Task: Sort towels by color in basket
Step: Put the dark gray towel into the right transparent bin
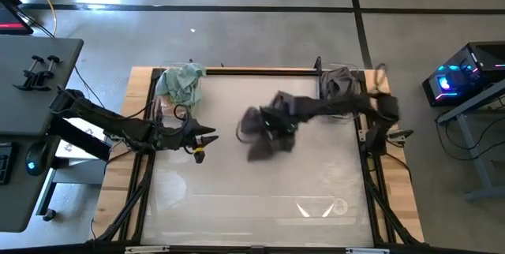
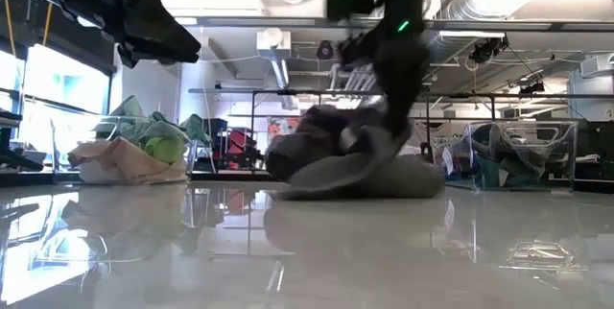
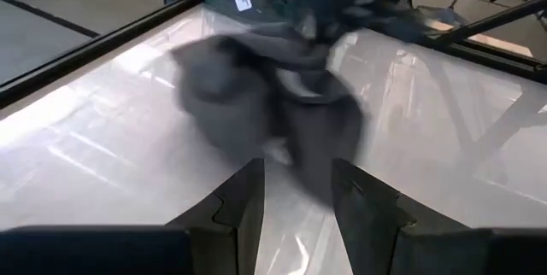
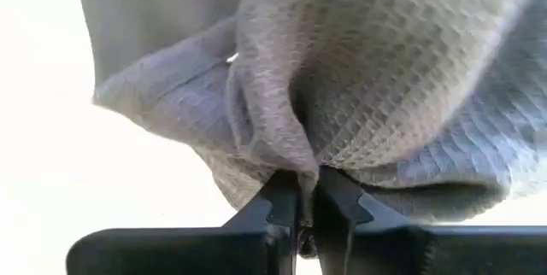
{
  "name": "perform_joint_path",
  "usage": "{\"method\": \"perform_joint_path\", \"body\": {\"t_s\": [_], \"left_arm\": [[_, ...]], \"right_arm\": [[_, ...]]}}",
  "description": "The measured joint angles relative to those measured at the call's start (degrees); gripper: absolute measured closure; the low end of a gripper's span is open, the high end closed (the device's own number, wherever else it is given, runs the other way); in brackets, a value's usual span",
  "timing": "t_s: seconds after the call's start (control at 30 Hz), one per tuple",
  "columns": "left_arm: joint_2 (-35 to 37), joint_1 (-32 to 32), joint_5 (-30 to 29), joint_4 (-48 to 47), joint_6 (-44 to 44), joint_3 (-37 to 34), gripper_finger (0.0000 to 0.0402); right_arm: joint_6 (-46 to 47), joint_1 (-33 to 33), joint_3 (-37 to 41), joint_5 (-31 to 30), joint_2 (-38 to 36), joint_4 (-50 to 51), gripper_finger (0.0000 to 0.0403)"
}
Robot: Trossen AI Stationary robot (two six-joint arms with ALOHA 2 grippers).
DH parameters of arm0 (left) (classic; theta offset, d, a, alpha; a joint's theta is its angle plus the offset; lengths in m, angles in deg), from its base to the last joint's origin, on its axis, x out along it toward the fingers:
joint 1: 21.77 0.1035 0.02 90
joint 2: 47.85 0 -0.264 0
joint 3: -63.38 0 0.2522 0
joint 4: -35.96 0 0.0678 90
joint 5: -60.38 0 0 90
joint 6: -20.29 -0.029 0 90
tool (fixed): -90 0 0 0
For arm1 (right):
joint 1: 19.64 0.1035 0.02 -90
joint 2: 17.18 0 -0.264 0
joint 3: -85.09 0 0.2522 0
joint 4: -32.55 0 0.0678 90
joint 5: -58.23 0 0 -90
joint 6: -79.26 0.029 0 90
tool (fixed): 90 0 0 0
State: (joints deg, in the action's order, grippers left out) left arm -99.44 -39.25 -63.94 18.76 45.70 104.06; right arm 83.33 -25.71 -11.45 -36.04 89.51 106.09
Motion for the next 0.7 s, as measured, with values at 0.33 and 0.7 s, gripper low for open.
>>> {"method": "perform_joint_path", "body": {"t_s": [0.33, 0.7], "left_arm": [[-4.02, 0.00, 0.16, 6.62, -4.81, 0.00, 0.0280], [-13.12, 0.26, 0.96, 19.18, -11.89, 0.02, 0.0280]], "right_arm": [[24.43, 16.58, 12.81, 0.75, -19.07, 1.87, 0.0326], [20.39, 29.73, 29.02, -6.40, -26.52, -26.95, 0.0173]]}}
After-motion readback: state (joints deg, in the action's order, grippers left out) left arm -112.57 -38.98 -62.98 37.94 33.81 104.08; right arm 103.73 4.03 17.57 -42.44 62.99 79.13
